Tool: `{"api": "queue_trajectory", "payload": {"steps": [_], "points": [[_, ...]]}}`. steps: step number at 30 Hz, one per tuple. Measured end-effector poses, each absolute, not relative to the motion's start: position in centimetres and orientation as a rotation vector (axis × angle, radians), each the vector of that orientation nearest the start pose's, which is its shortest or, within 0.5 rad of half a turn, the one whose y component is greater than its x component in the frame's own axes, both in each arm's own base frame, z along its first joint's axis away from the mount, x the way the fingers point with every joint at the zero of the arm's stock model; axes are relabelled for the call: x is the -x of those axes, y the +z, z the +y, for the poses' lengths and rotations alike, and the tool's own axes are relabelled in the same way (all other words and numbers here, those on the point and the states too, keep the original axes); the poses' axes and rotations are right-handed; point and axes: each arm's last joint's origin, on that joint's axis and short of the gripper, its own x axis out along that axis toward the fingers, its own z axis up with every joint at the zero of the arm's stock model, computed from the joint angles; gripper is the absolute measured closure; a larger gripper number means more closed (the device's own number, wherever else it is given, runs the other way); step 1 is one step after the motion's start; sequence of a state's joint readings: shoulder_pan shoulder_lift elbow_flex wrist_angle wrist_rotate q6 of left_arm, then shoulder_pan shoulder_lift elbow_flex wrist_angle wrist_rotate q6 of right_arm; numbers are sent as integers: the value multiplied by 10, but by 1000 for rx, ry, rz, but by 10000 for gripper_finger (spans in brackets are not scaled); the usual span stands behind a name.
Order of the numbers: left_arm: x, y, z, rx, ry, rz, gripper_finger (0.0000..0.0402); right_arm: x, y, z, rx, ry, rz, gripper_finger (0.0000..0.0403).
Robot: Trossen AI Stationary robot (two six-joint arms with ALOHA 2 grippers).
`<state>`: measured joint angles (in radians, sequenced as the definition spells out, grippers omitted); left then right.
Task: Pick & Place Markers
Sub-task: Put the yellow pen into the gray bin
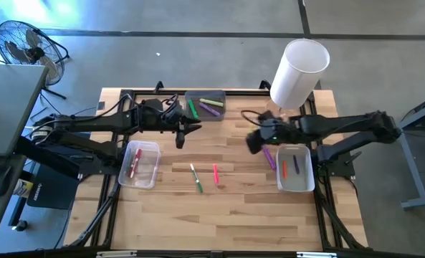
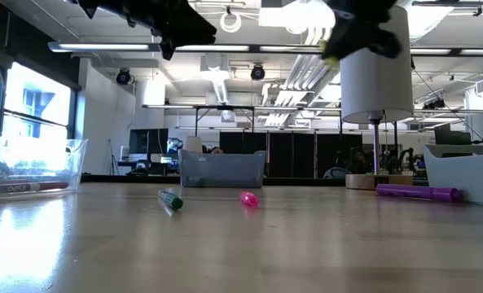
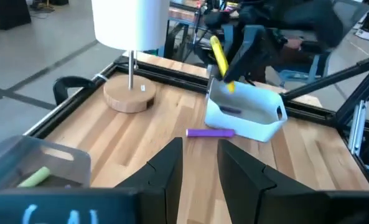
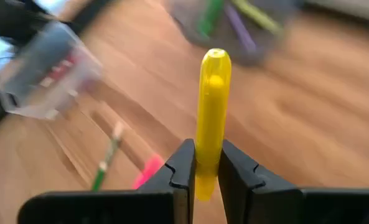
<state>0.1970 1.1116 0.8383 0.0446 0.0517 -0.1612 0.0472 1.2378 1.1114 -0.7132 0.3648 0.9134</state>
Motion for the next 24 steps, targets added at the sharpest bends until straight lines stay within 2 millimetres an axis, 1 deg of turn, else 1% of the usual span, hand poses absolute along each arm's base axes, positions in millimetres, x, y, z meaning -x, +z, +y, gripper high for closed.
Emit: {"api": "queue_trajectory", "payload": {"steps": [3, 5, 7, 10, 13, 16, 19, 24], "points": [[-238, 311, 46, 191, 172, 246, 304, -222, 310, 5, -795, -726, 735, 364], [-237, 310, 46, 192, 173, 255, 305, -209, 307, 11, -859, -768, 835, 364], [-236, 307, 46, 197, 175, 293, 305, -197, 302, 19, -913, -817, 949, 364], [-235, 303, 45, 201, 178, 331, 305, -184, 291, 31, -965, -895, 1075, 363], [-234, 299, 45, 213, 182, 373, 305, -175, 273, 42, -1013, -938, 1192, 362], [-234, 299, 45, 226, 182, 373, 305, -168, 252, 52, -1056, -969, 1273, 364], [-234, 299, 45, 232, 169, 374, 305, -164, 233, 59, -1103, -981, 1307, 361], [-233, 299, 45, 232, 166, 379, 305, -160, 210, 66, -1164, -981, 1341, 347]]}}
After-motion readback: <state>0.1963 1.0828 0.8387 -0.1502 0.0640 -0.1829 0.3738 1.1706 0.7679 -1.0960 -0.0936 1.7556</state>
